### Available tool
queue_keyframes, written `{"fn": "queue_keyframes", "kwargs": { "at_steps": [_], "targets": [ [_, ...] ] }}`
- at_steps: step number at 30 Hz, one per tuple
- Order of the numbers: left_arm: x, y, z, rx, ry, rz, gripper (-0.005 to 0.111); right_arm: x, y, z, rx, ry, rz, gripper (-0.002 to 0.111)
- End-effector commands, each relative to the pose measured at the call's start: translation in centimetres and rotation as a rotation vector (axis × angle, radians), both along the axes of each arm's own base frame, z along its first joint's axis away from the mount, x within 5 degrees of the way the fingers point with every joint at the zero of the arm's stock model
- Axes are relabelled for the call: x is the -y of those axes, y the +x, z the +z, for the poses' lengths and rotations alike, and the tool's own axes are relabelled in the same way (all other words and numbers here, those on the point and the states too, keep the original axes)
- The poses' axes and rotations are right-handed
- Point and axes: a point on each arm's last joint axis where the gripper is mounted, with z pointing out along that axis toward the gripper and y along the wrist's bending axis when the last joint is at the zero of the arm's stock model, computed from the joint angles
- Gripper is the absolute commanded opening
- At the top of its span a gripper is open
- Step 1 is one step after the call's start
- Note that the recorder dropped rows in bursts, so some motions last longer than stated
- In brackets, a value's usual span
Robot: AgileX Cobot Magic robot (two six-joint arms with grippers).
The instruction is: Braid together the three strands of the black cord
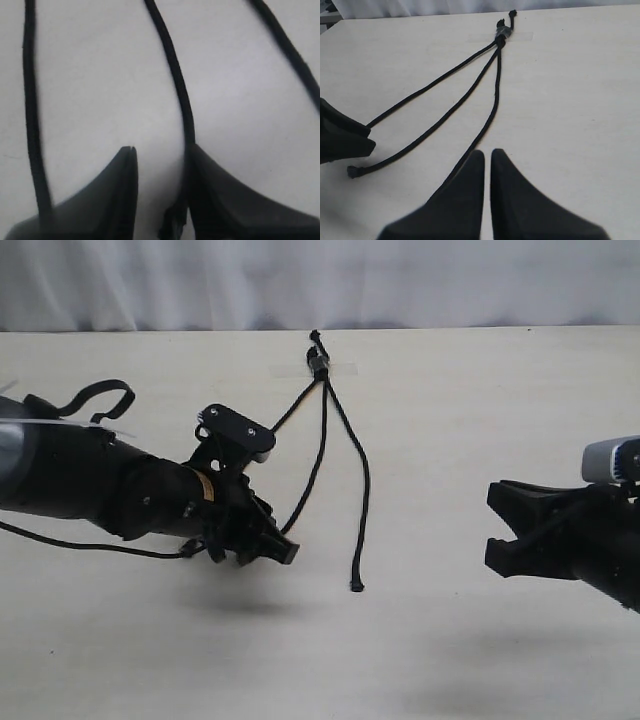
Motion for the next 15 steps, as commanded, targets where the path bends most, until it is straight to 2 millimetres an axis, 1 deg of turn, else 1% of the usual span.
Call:
{"fn": "queue_keyframes", "kwargs": {
  "at_steps": [1, 8, 12, 14, 15],
  "targets": [
    [0.27, -0.04, -0.69, -0.017, 0.036, -0.046, 0.031, -0.13, 0.09, 0.14, 0.014, 0.002, 0.008, 0.004],
    [0.33, 0.03, -0.62, -0.023, 0.035, -0.043, 0.031, -0.13, 0.09, 0.14, 0.014, 0.002, 0.008, 0.004],
    [0.56, 0.2, -0.41, -0.083, 0.024, -0.004, 0.031, -0.13, 0.09, 0.14, 0.014, 0.002, 0.008, 0.004],
    [0.64, 0.36, -0.61, -0.086, 0.034, -0.014, 0.031, -0.15, 0.1, 0.17, 0.017, 0.004, 0.009, 0.004],
    [0.7, 0.43, -1.24, -0.106, 0.045, -0.016, 0.031, -0.15, 0.11, 0.19, 0.019, 0.005, 0.009, 0.004]
  ]
}}
